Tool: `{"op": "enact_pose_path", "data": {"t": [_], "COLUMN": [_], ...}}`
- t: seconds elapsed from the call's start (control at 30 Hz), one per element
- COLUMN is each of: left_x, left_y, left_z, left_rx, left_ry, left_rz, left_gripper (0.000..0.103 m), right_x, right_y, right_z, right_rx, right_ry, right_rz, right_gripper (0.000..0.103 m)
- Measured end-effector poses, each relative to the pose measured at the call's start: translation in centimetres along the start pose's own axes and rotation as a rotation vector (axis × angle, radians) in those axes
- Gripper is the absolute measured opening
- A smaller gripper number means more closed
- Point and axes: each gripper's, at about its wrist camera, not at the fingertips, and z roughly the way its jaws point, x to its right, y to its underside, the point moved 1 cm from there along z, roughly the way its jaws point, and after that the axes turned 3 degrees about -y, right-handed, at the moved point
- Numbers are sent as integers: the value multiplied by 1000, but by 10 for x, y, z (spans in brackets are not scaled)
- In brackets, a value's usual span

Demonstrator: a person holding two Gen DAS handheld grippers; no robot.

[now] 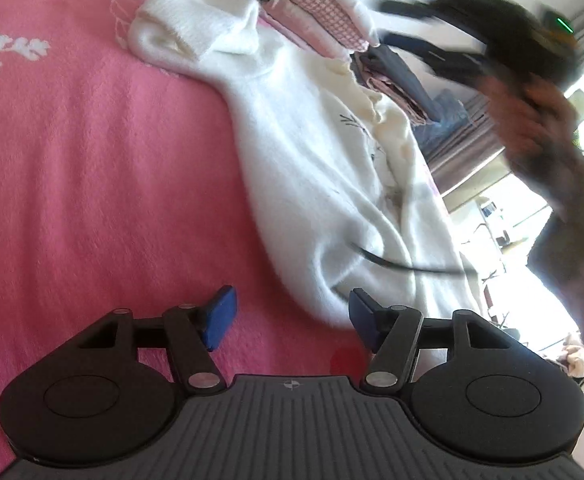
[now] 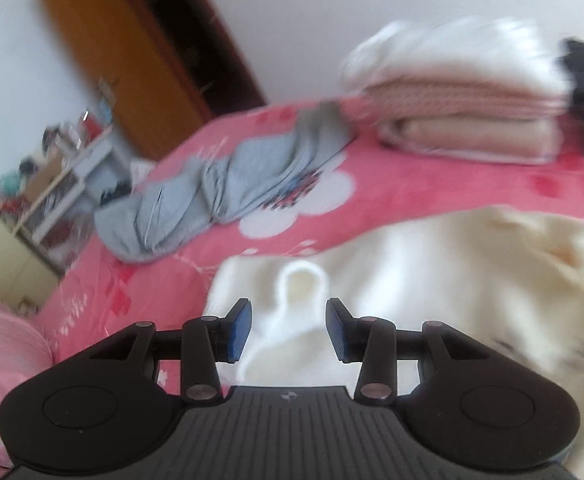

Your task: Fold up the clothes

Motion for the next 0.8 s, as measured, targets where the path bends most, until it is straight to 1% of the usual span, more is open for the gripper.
{"op": "enact_pose_path", "data": {"t": [0.07,0.17,0.23,0.3,0.37,0.43,0.5,0.57,0.7,0.8], "left_x": [5,13,19,26,35,44,50,55,58,62], "left_y": [0,-2,-3,-5,-9,-12,-12,-13,-15,-14], "left_z": [0,-1,-2,-4,6,16,25,34,48,53], "left_rx": [15,45,66,83,84,85,84,86,81,72], "left_ry": [0,-3,-6,-13,-36,-64,-110,-147,-178,-203], "left_rz": [9,24,35,51,88,126,171,202,206,222], "left_gripper": [63,63,63,63,63,63,63,63,63,63], "right_x": [7,16,21,26,29,29,29,36,55,62], "right_y": [13,39,57,77,98,121,145,164,200,224], "right_z": [-48,-114,-151,-181,-198,-202,-201,-194,-175,-165], "right_rx": [47,113,144,154,126,70,10,-51,-156,-195], "right_ry": [35,113,165,200,218,266,323,358,343,308], "right_rz": [40,107,159,235,304,341,369,426,619,741], "right_gripper": [44,44,44,44,45,46,47,48,49,60]}}
